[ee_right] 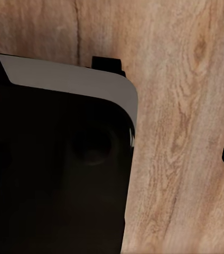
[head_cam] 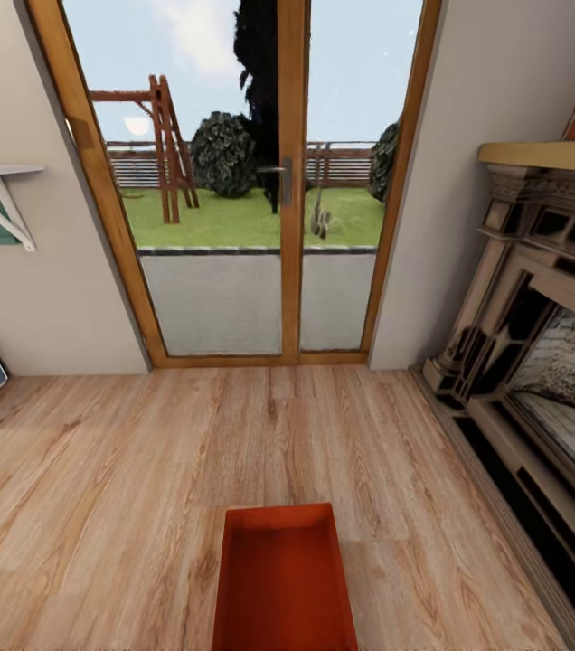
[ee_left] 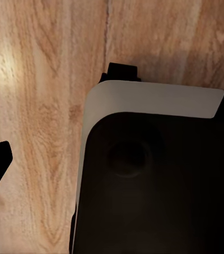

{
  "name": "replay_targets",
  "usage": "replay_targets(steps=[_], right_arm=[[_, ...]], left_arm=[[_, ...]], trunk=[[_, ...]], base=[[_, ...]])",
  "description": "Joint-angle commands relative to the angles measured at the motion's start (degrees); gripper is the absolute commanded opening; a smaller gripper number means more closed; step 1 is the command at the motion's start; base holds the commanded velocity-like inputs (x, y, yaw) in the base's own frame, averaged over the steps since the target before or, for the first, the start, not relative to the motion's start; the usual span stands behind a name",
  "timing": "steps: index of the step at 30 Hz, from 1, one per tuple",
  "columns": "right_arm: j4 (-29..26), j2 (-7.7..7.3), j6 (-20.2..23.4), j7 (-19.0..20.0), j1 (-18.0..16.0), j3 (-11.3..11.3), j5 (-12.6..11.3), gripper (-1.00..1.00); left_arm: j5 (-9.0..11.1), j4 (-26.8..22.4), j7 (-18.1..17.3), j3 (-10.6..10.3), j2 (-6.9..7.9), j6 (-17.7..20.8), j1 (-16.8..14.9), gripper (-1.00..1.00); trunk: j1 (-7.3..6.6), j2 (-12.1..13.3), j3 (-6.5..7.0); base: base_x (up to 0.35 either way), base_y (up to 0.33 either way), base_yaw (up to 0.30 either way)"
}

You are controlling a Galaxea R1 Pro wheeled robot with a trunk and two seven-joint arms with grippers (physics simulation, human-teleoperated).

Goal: Move the two storage containers from the living room to the garage. In the garage, place one container on the floor and stack the other container on top of it (either order is fine).

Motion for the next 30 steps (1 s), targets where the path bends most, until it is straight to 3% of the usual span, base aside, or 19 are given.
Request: replay_targets(steps=[1, 30], right_arm=[[0.2, 0.03, -0.3, 0.0, -0.1, 0.5, -0.5, 1.0], [0.2, -0.05, -0.4, 0.0, 0.0, 0.5, -0.5, 1.0]], left_arm=[[0.5, 0.0, 0.1, -0.4, 0.0, 0.0, 0.0, 1.0], [0.5, 0.0, 0.1, -0.4, 0.01, 0.0, 0.0, 1.0]], trunk=[[-0.01, 0.0, -0.14], [-0.01, 0.0, -2.79]], base=[[0.0, 0.0, 0.0], [0.0, 0.0, 0.0]])
